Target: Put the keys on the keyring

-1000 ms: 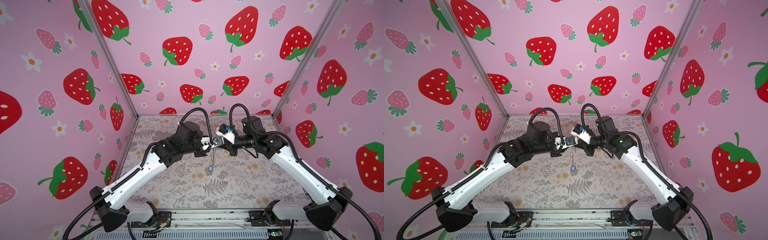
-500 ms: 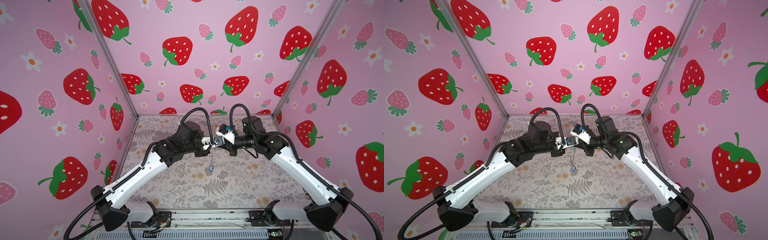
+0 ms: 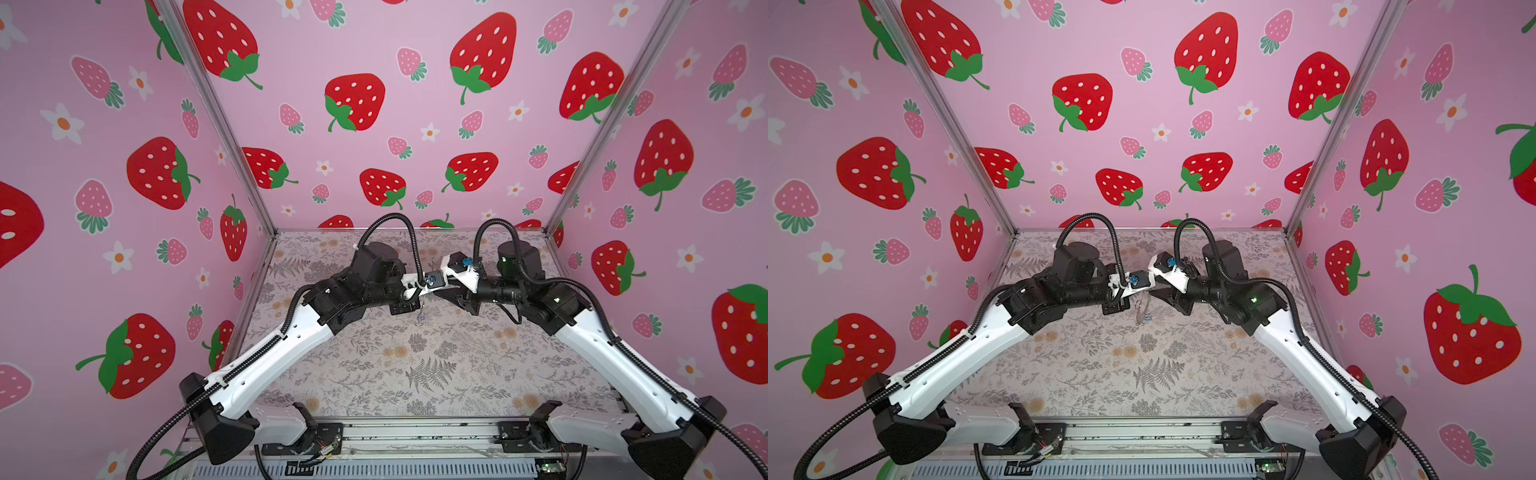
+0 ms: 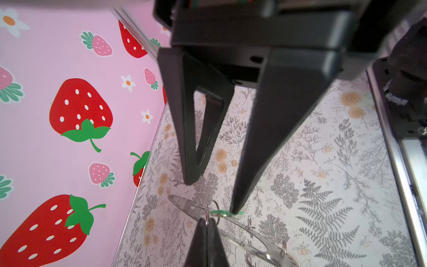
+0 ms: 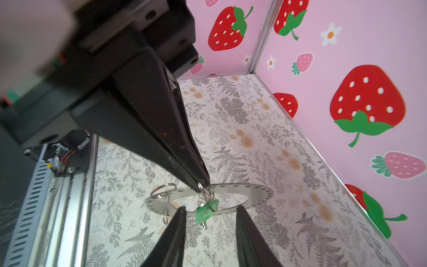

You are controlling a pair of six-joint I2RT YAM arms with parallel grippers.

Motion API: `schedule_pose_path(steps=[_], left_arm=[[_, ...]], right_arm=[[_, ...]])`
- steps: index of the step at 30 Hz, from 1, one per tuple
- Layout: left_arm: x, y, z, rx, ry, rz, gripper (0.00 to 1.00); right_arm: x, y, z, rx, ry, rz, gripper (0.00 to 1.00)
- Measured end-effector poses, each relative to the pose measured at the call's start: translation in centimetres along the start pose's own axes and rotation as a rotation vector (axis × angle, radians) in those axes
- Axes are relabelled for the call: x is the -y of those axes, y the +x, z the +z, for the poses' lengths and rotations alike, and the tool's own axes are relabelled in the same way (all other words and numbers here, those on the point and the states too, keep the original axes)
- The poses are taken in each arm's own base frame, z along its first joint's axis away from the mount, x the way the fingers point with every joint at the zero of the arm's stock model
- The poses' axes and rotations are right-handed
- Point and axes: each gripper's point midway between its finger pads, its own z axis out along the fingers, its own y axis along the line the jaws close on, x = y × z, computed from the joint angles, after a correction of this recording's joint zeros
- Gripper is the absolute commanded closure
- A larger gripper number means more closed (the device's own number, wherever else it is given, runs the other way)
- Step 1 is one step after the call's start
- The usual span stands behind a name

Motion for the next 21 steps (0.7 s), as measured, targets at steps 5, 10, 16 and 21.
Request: schedule_pose_path(steps=[5,10,16,21], left_arm=[[-1.3,-1.1,-1.5,0.109,-0.046,-0.101,1.0],[-2.0,-3.0,-2.6,0.212,-0.07,-0.157,1.0],[-2.1,-3.4,-2.6,0.265,-0.078,-0.213,1.0],[-2.3,-3.8,-2.6,0.294,-0.082,-0.239,1.0]], right_arm=[[0.2,0.0,0.0,0.04,0.022,0.008,0.59],[0.3,-0.4,0.2,0.075,0.015,0.022,0.59],[0.0,-2.0,0.0,0.145,-0.013,0.019,0.59],[-0.2,-2.8,0.0,0.181,-0.028,0.021,0.62]])
